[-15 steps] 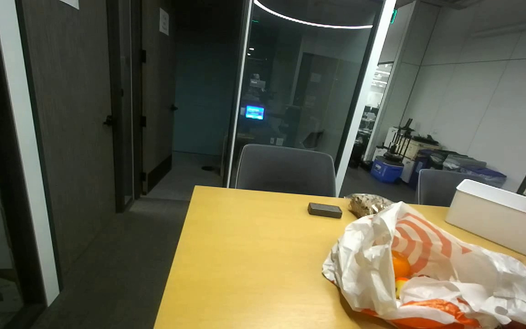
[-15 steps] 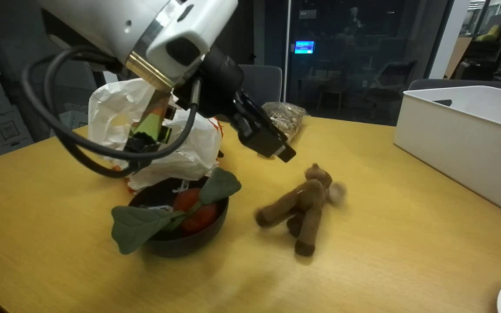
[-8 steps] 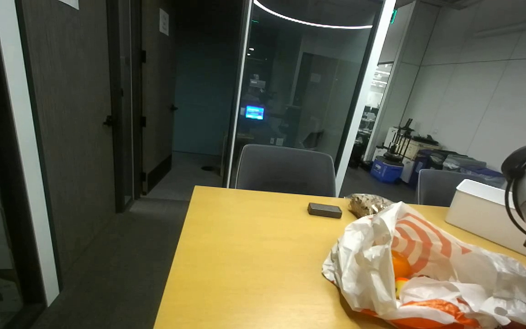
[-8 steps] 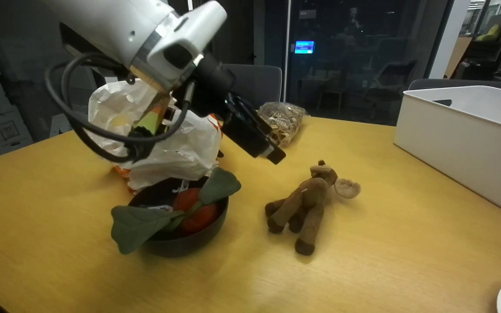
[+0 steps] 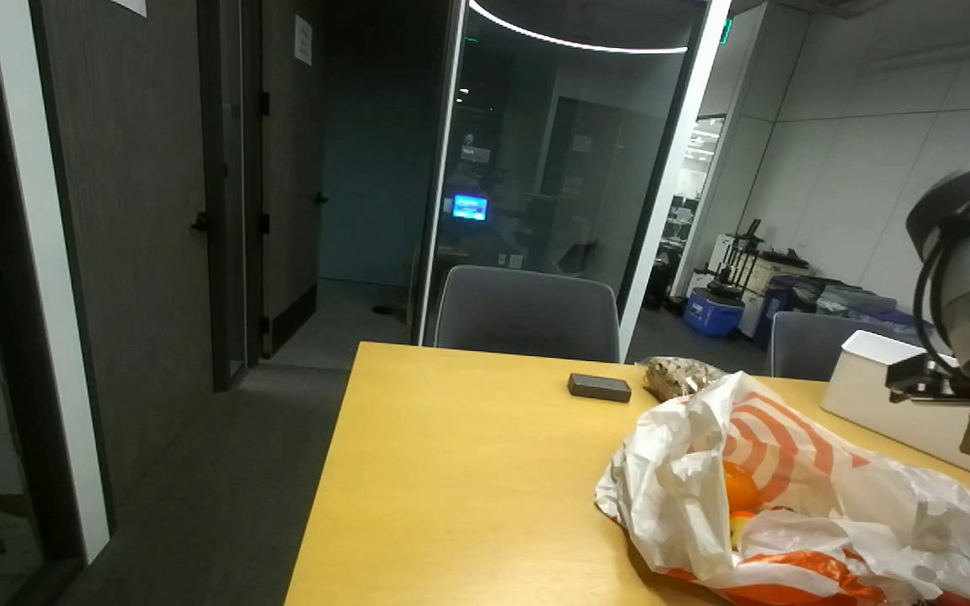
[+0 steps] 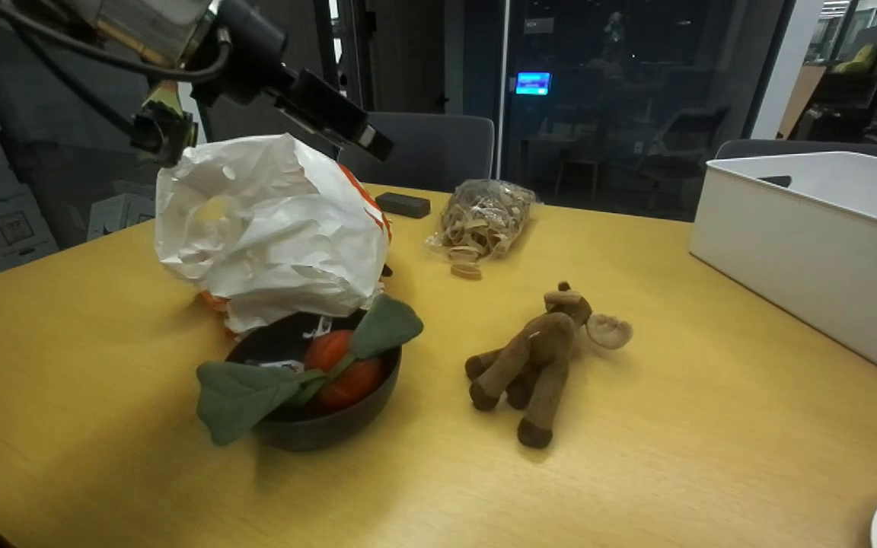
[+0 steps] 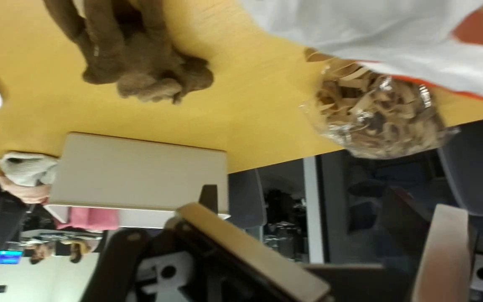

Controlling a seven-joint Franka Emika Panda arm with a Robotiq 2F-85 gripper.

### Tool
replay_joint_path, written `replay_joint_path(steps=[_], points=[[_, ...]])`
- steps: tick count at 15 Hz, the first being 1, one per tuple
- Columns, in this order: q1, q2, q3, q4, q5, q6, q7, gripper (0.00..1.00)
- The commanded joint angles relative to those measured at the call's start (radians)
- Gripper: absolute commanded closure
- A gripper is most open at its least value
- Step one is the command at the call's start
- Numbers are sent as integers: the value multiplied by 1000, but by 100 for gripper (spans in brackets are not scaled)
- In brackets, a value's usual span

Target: Put the radish and orange in the black bowl and put the moose on the table.

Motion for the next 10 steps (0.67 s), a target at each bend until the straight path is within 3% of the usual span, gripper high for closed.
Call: replay_joint_path(steps=[1, 6, 9, 10], points=[[67, 59, 32, 70, 28, -73, -115, 0], [90, 194, -8, 126, 55, -317, -295, 0], [76, 292, -24, 101, 52, -434, -326, 0], [75, 297, -17, 34, -159, -471, -117, 0]])
